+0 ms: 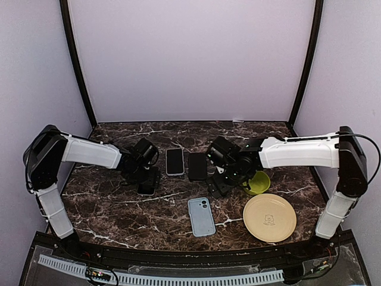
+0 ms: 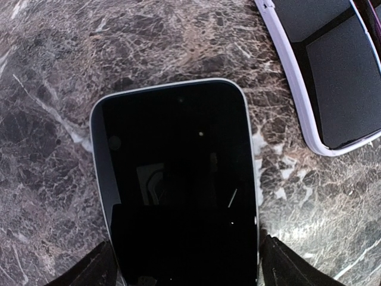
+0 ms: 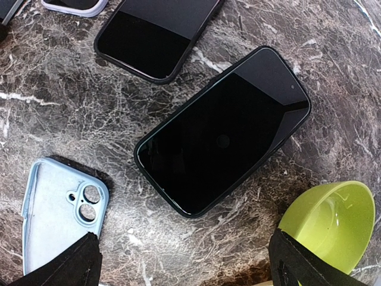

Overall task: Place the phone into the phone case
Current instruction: Pick up the phone from the center of the board, then pass from the left arm to the right

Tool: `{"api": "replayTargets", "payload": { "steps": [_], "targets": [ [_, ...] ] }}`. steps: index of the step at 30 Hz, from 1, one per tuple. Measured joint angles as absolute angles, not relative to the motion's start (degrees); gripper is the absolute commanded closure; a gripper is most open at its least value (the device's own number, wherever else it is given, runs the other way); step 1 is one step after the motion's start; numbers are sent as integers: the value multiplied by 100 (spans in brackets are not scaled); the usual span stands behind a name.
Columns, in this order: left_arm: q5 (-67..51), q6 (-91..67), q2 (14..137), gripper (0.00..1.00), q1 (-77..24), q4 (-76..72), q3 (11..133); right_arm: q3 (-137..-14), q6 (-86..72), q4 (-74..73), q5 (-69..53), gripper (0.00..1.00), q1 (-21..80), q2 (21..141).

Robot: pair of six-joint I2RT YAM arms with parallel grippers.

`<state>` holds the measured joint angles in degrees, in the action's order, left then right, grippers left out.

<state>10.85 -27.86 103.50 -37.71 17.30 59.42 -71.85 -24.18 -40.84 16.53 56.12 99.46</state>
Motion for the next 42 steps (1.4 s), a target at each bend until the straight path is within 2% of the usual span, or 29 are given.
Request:
{"api": "replayTargets", "payload": {
  "steps": [8,14,23,31,38,42],
  "targets": [
    [1055,-2917,10328,46,-3743,1653,5898,-7286,-2364,-4139,1699,1,5638,9955],
    [1098,-3022,10230,55,-3745,1492,5758,-7371,-2307,-4185,1726,1,5642,9968],
    [1708,-3059,9137,62,-4007,1197,4803,-7373,-2239,-3732,1476,2,5671,9832],
    [2971,-2412,7640,63,-4993,-178,4032,-7026,-2200,-1787,585,2,5673,9091],
    [3629,-1212,6499,63,-5734,-2283,3131,-6862,-2502,698,-336,13,5675,9238],
    [3802,-740,6403,63,-5883,-2893,3081,-7277,-2648,1389,-692,19,5677,9813]
  ]
}}
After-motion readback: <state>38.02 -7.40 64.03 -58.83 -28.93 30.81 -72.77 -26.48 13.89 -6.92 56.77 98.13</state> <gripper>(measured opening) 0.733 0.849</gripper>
